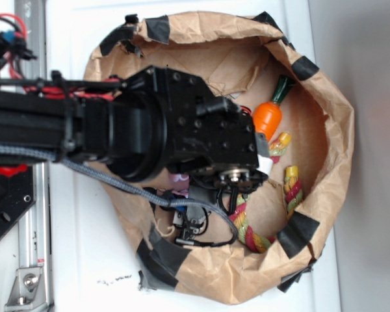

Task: Grab the yellow duck.

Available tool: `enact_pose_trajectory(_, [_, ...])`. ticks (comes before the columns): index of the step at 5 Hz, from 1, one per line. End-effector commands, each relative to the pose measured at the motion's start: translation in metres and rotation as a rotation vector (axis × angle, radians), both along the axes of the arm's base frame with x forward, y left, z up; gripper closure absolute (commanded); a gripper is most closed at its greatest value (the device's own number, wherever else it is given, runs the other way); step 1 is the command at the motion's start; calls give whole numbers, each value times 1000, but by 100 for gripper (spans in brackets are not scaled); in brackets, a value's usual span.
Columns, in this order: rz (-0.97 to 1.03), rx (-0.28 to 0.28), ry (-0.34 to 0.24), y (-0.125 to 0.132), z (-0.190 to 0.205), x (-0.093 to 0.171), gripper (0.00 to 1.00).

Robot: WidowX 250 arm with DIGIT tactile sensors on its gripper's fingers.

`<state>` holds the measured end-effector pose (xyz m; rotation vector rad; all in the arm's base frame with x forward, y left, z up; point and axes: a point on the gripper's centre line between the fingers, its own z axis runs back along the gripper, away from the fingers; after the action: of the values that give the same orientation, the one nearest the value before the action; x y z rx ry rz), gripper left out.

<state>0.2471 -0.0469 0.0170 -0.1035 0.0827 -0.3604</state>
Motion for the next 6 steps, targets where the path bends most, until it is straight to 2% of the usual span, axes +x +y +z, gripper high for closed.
enact_pose_trajectory(1, [-9,-20,-100,-3,8,21,0])
enact_pose_trajectory(2, [11,-36,-130,-5,4,31,0])
enact_pose_trajectory(3, [21,-50,-118,-4,1,32,100])
enact_pose_trajectory(5, [35,-42,-124,-2,24,22,100])
enact_pose_trajectory(6, [141,-58,-226,20,74,22,100])
